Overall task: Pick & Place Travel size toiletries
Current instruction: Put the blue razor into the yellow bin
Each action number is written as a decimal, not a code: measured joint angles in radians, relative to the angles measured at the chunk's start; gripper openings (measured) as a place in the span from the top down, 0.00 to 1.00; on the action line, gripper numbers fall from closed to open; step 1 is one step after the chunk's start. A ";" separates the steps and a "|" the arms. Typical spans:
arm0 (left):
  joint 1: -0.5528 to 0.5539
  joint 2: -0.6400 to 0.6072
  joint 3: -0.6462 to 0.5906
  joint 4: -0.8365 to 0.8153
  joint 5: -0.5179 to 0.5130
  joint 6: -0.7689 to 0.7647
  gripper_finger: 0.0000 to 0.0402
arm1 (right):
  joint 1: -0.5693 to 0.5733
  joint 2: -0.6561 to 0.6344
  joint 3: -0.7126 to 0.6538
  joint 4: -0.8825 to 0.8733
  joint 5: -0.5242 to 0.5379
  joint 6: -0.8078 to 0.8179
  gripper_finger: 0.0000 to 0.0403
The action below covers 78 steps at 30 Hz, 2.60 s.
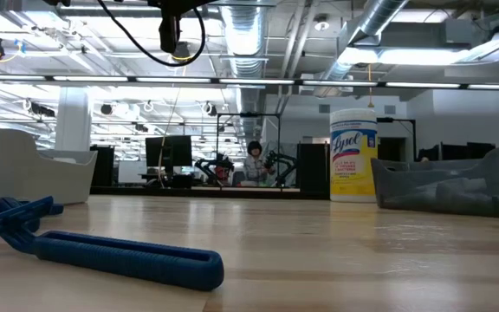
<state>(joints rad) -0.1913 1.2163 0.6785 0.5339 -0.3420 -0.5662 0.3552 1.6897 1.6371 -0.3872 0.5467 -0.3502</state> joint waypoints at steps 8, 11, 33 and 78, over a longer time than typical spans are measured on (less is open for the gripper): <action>0.000 0.000 0.000 0.008 -0.002 0.000 0.95 | -0.042 0.000 0.000 0.000 -0.091 0.016 0.74; 0.000 0.000 0.000 0.005 0.003 -0.001 0.95 | -0.052 0.000 0.000 -0.005 -0.129 0.036 0.82; 0.000 0.000 0.000 0.007 0.021 0.011 0.52 | -0.023 -0.011 0.000 -0.243 -0.155 0.270 0.94; -0.358 0.069 0.000 -0.559 0.342 0.192 0.34 | 0.505 -0.051 -0.497 -0.839 -0.376 0.767 0.77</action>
<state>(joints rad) -0.5493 1.2855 0.6781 -0.0249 0.0004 -0.3743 0.8601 1.6390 1.1400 -1.2263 0.1708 0.4166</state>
